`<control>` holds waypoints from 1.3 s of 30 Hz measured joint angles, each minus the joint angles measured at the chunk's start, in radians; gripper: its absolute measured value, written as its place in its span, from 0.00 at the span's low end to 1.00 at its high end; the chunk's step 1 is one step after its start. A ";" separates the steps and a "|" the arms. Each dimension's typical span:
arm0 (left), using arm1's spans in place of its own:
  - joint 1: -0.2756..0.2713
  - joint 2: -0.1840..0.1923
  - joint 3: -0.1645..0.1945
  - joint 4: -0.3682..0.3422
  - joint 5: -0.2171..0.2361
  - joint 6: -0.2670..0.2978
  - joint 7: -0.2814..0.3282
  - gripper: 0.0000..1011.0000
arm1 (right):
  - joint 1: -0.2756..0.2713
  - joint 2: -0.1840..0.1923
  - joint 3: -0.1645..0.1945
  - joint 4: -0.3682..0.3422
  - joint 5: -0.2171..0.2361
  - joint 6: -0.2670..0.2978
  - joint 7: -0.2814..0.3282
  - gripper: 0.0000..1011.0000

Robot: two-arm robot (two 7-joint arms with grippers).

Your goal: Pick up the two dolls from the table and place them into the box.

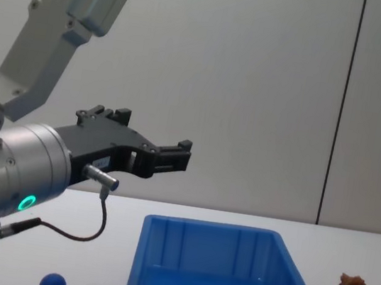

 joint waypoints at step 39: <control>0.000 0.000 0.000 0.000 0.000 0.000 0.000 0.99 | 0.014 -0.021 -0.002 0.007 -0.014 -0.124 0.111 0.38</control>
